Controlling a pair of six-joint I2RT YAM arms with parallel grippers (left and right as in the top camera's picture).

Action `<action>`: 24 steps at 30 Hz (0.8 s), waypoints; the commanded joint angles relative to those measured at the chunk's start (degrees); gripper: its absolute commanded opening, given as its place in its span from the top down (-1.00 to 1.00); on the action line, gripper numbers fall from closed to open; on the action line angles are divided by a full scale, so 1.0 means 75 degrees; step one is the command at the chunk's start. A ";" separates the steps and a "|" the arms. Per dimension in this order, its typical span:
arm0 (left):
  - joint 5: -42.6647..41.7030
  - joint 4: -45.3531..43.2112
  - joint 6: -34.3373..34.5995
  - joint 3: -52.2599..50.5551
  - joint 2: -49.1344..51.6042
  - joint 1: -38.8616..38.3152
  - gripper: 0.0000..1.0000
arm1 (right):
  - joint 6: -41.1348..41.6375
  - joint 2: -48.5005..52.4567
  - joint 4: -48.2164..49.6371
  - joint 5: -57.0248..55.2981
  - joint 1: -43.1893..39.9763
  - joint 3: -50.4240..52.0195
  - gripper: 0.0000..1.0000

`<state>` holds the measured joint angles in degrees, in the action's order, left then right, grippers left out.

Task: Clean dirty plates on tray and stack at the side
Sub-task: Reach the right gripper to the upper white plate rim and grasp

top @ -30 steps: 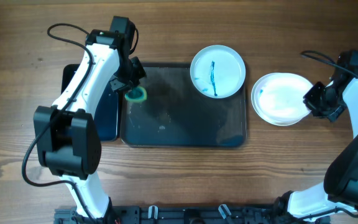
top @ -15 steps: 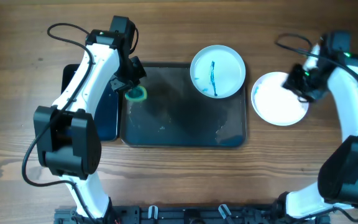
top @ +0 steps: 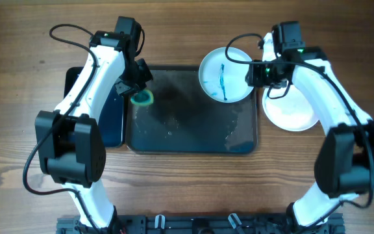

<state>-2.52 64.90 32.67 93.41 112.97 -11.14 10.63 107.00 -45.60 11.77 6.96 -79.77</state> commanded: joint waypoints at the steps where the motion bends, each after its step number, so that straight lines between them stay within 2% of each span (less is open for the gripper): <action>1: -0.0082 -0.0003 -0.0096 0.0125 -0.0219 0.0003 0.92 | 0.0297 0.0463 -0.0181 0.0038 0.0015 -0.0076 0.07; 7: -0.0085 0.0015 -0.0096 0.0125 -0.0219 0.0003 0.92 | 0.1011 0.0831 -0.0254 0.0035 0.0143 -0.0017 0.24; 11: -0.0085 0.0020 -0.0096 0.0125 -0.0219 0.0003 0.92 | 0.1014 0.0941 -0.0216 0.0003 0.0221 -0.0006 0.27; 24: -0.0085 0.0070 -0.0093 0.0125 -0.0219 0.0003 0.92 | 0.1163 0.1113 -0.0099 -0.0087 0.0434 0.0082 0.67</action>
<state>-2.52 65.39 32.67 93.41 112.97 -11.14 19.29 114.28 -46.57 11.55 9.08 -79.70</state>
